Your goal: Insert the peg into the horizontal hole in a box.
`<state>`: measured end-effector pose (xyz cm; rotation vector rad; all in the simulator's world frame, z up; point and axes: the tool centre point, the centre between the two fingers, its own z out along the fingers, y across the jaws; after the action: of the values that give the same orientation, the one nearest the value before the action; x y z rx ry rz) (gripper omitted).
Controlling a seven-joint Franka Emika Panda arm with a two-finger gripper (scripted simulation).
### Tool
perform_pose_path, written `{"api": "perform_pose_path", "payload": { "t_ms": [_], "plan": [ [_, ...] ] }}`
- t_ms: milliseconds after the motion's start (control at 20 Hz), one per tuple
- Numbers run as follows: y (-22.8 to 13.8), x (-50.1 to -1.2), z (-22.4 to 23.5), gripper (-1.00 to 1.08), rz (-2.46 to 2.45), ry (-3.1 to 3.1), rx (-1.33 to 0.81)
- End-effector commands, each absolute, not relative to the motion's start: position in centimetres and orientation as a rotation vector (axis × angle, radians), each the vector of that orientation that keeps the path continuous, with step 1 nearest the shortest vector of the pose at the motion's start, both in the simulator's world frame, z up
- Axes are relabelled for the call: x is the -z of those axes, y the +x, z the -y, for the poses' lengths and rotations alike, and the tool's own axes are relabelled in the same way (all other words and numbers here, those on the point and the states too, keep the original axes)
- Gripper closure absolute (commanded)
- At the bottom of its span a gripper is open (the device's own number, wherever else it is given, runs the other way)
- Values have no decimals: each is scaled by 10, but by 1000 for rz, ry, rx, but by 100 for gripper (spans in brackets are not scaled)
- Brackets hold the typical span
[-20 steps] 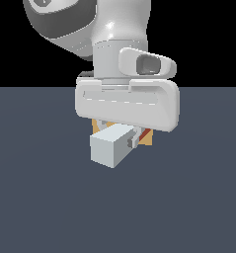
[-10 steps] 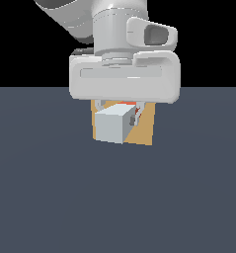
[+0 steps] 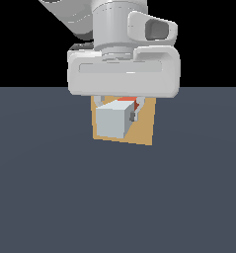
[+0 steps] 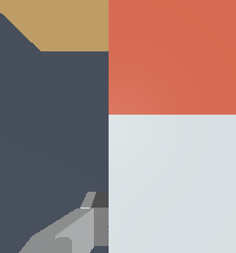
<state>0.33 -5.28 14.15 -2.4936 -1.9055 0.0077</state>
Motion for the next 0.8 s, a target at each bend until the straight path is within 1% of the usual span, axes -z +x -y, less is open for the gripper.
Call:
{"api": "perform_pose_path", "payload": {
  "t_ms": [0,450,750],
  "plan": [
    [4,-143,53,108,1907,-2494,-4],
    [6,-145,50,108,1910,-2493,-2],
    [13,-145,21,108,1910,-2494,0]
  ]
}}
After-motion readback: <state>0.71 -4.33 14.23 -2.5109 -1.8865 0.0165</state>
